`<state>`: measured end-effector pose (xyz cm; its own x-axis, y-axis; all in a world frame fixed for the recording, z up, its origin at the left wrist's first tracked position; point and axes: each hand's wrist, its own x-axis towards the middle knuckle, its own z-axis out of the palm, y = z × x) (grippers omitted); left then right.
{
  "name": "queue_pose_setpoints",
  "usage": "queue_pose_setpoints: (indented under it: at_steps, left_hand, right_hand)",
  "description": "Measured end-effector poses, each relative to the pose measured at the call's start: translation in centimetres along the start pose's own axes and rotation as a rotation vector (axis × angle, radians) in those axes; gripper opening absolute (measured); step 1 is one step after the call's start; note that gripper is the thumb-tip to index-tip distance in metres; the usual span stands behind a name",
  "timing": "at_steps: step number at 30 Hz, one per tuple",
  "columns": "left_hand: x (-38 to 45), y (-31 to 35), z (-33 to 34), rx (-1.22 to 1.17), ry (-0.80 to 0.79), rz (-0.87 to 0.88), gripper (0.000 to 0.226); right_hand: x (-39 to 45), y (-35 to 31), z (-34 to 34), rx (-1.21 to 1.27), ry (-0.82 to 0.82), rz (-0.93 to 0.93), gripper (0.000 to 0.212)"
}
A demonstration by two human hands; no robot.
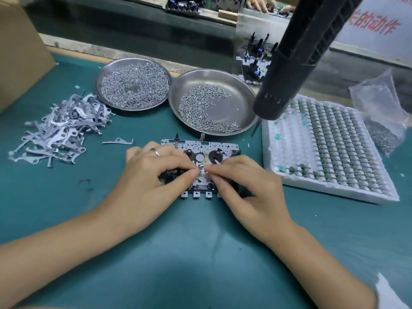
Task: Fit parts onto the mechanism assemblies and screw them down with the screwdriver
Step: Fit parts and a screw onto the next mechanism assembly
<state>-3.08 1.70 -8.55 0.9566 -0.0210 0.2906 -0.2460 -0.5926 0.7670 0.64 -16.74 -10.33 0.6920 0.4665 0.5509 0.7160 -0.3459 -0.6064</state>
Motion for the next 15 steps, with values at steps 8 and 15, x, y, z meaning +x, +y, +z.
queue_pose_setpoints:
  at_steps: [8,15]
  left_hand:
    - [0.13,0.06,-0.14,-0.011,-0.01,-0.005,0.006]
    - [-0.08,-0.06,-0.15,0.015,-0.013,-0.011,0.006]
  right_hand:
    - [-0.29,0.24,-0.14,-0.065,-0.04,-0.086,0.019]
    - [-0.46,0.43,-0.05,-0.131,-0.021,-0.156,0.015]
